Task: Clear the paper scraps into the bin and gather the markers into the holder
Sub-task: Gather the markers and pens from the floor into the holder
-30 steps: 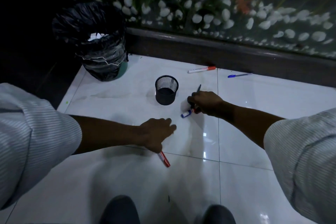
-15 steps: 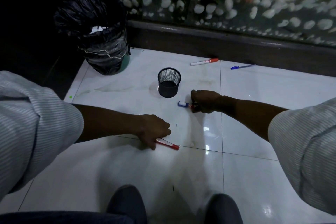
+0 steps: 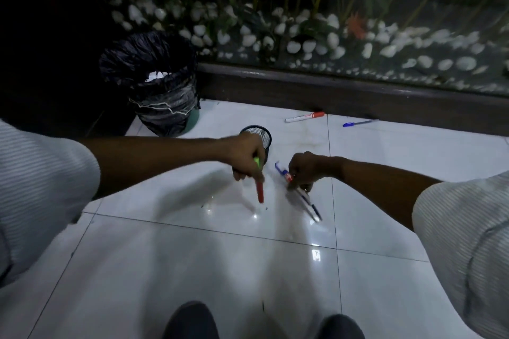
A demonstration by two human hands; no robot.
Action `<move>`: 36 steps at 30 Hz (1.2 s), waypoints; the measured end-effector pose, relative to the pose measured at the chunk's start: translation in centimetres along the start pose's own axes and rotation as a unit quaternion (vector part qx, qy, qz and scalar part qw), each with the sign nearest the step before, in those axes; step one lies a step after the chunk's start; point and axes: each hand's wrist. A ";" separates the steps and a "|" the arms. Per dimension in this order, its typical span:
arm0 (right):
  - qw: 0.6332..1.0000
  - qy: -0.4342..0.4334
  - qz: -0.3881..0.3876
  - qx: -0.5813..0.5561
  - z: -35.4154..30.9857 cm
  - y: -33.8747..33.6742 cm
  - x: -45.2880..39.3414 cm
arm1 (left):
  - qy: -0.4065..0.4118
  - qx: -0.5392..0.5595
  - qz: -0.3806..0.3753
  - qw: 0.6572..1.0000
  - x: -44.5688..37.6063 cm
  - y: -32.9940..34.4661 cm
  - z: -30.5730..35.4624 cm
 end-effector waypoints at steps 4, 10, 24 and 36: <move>0.953 -0.077 -0.006 -0.293 -0.9 -3.2 2.6 | 0.028 0.075 0.166 0.983 1.8 -3.9 1.2; 0.875 -0.192 0.058 -0.442 -2.3 -6.2 5.2 | -0.010 0.180 0.326 0.928 2.5 -6.1 0.9; 0.908 -0.199 0.276 -0.246 -5.3 -5.6 2.0 | -0.114 0.170 0.231 0.951 1.0 -3.9 -1.6; 0.907 -0.153 0.329 -0.213 -3.8 -6.0 2.1 | -0.121 -0.025 0.368 0.922 -2.1 -5.6 -0.4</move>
Point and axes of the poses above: each hand's wrist, its own x-axis away from the middle knuckle, its own y-axis out of the palm, z = x × y, and after that the axes turned 15 degrees about -z, right-handed
